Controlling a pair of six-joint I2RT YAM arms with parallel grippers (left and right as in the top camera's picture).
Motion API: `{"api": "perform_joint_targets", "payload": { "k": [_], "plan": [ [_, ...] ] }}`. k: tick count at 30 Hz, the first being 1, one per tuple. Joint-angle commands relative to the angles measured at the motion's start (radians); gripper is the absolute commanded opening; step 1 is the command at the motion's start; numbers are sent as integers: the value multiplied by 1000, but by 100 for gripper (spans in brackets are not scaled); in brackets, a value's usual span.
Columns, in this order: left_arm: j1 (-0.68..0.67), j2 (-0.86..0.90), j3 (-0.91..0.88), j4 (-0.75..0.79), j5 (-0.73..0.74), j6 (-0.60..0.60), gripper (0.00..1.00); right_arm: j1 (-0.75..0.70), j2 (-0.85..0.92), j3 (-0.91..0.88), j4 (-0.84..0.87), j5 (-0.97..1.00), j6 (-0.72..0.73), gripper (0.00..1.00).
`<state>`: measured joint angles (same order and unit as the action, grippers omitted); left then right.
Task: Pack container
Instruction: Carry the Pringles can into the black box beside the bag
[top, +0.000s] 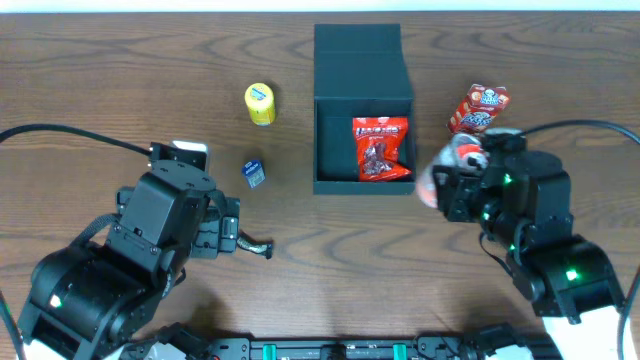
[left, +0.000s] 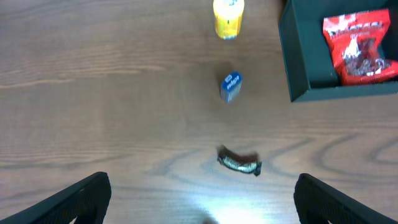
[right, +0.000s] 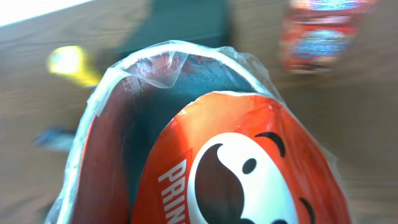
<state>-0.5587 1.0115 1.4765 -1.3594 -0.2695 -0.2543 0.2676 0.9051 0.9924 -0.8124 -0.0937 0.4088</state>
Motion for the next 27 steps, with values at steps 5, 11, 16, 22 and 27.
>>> {"api": "perform_joint_targets", "payload": {
  "k": [5,11,16,22,27],
  "plan": [
    [3,-35,-2,-10,12,6,95,184,238,211,-116,-147,137,1],
    [3,-92,-2,-25,12,3,95,243,496,383,-164,-206,111,2],
    [3,-129,-2,-37,12,4,95,240,760,583,-236,-239,36,1],
    [3,-131,-2,-62,13,3,95,223,984,765,-373,-227,-51,2],
    [3,-131,-2,-62,28,4,95,192,1073,821,-362,-187,-59,2]
  ]
}}
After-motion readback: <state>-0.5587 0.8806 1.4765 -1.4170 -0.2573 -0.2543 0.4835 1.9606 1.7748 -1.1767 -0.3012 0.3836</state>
